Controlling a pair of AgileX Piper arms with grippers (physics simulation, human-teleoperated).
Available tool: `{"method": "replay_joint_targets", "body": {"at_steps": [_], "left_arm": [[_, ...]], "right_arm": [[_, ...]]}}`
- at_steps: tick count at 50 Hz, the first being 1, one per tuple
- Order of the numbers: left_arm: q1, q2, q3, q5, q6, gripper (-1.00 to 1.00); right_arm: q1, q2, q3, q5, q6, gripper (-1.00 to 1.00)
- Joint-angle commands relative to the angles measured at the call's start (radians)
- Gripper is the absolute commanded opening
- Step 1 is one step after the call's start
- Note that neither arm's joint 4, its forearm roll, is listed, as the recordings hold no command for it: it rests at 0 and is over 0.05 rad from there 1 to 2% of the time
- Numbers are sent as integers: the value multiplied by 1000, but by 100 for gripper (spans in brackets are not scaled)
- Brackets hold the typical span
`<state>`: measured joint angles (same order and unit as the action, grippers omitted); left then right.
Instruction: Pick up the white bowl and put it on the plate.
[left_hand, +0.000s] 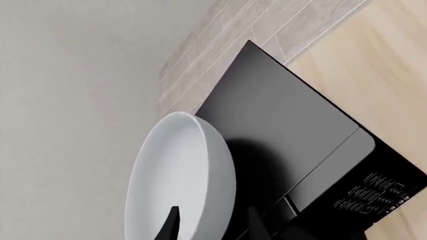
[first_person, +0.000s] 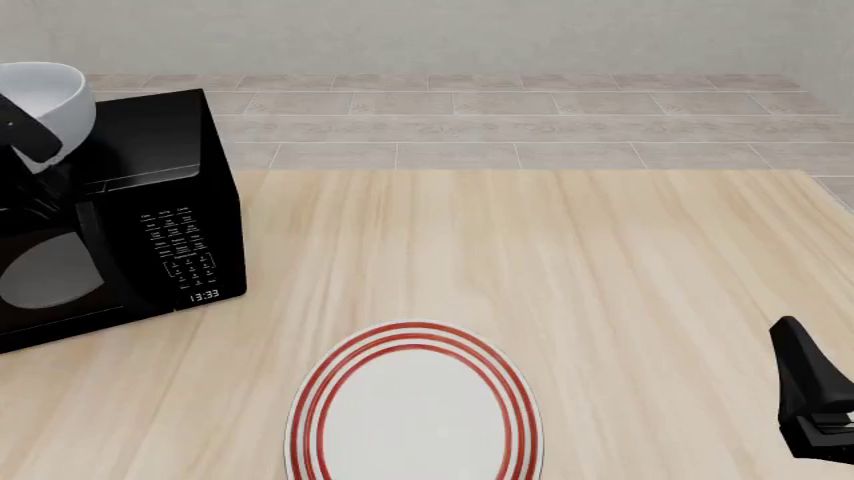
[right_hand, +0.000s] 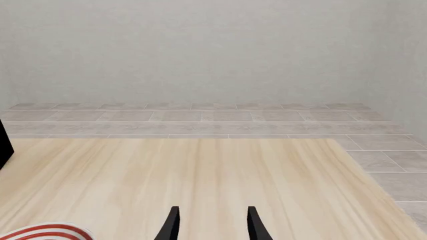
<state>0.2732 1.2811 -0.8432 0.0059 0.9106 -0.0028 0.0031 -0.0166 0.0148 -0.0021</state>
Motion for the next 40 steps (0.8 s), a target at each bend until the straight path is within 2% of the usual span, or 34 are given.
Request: {"method": "replay_joint_targets", "body": {"at_steps": [1, 7, 12, 13, 15, 17, 19, 20, 22, 28, 30, 32, 34, 40], "left_arm": [[3, 30, 7, -10, 0, 100], [5, 58, 42, -70, 0, 100], [5, 38, -6, -6, -8, 100], [6, 52, 23, -50, -10, -100], [5, 38, 4, -7, -4, -100], [3, 49, 33, -49, -3, -100], [5, 36, 6, -12, -3, -100], [5, 49, 30, -48, -4, -100], [5, 36, 2, -12, -7, -100], [9, 53, 40, -72, -3, -100], [11, 39, 22, -42, 4, -100], [12, 43, 37, -68, 6, -100], [11, 17, -4, -3, 9, -100], [7, -32, -23, 48, 19, -100]], "right_arm": [[0, 0, 0, 0, 0, 100], [0, 0, 0, 0, 0, 100], [0, 0, 0, 0, 0, 100], [0, 0, 0, 0, 0, 100], [0, 0, 0, 0, 0, 100], [0, 0, 0, 0, 0, 100], [0, 0, 0, 0, 0, 100], [0, 0, 0, 0, 0, 100], [0, 0, 0, 0, 0, 100], [0, 0, 0, 0, 0, 100], [0, 0, 0, 0, 0, 100], [0, 0, 0, 0, 0, 100], [0, 0, 0, 0, 0, 100], [0, 0, 0, 0, 0, 100]]}}
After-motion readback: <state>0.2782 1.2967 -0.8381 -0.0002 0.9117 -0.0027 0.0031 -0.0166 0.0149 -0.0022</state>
